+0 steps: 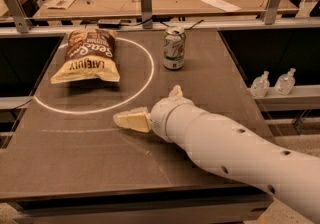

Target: Move brown chip bag near 7up can

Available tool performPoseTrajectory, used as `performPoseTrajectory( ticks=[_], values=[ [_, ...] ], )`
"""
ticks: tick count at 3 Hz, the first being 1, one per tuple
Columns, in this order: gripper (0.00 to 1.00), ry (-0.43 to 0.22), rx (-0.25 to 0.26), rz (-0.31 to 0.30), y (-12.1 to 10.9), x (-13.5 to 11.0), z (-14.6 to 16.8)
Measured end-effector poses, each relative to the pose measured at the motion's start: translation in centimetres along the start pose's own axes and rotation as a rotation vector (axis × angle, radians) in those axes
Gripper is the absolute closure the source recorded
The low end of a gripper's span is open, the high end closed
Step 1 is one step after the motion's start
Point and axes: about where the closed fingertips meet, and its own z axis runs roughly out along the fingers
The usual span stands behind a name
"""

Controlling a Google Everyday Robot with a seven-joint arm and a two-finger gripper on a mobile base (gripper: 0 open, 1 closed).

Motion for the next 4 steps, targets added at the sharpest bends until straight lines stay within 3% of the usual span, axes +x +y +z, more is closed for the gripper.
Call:
performPoseTrajectory(
  ticks=[1,2,4],
  values=[
    [0.0,-0.019,0.042,-0.012,-0.1,-0.1,3.3],
    [0.0,-0.038,0.042,-0.034,2.1,-2.3,8.1],
    [0.0,-0.081,0.03,-0.087,4.4,-7.9,13.3]
  ],
)
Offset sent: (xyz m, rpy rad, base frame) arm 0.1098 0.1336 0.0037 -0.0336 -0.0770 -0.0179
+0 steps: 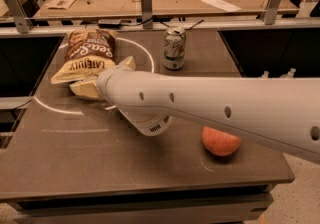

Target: Move brown chip bag near 7up can

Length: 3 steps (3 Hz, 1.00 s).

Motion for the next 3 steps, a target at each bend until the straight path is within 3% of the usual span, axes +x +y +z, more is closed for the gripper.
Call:
performPoseTrajectory(
  ticks=[1,3],
  values=[
    [0.0,-0.016,-0.003,-0.019,0.7,-1.5,1.4],
    [0.41,0.0,-0.045,-0.02,2.0,0.0,2.3]
  ],
)
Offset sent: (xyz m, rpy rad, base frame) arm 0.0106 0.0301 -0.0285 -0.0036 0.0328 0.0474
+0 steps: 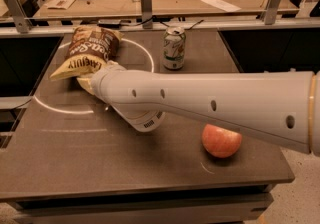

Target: Move brown chip bag near 7up can

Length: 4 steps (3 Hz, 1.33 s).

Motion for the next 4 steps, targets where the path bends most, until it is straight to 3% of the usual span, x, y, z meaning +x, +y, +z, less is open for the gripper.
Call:
performPoseTrajectory(
  ticks=[2,3,4],
  values=[
    [0.88,-0.017,-0.018,-0.012,0.6,-0.1,-0.3],
    [1.0,-0.046,-0.035,-0.025,0.6,-1.5,-1.8],
    [1.0,-0.05,-0.01,-0.065,0.1,-2.5,-4.0]
  ],
)
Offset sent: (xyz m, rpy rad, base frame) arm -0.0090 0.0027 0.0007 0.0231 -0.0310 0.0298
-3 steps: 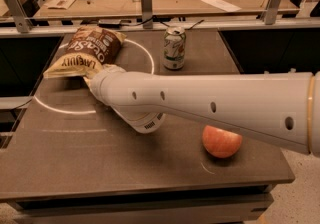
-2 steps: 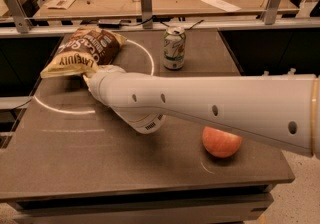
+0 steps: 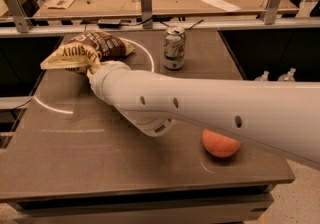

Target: Move brown chip bag near 7up can

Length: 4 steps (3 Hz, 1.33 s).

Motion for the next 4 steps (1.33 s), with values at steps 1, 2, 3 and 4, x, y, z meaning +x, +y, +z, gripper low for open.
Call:
performPoseTrajectory(
  ticks=[1,2,3,4],
  values=[
    [1.0,0.037,0.076,-0.069,0.1,0.5,-2.2],
    [1.0,0.091,0.212,-0.141,-0.9,0.8,-4.5],
    [1.0,0.159,0.34,-0.159,-2.5,1.4,-6.5],
    [1.0,0.206,0.426,-0.166,-4.0,2.0,-8.4]
  ],
)
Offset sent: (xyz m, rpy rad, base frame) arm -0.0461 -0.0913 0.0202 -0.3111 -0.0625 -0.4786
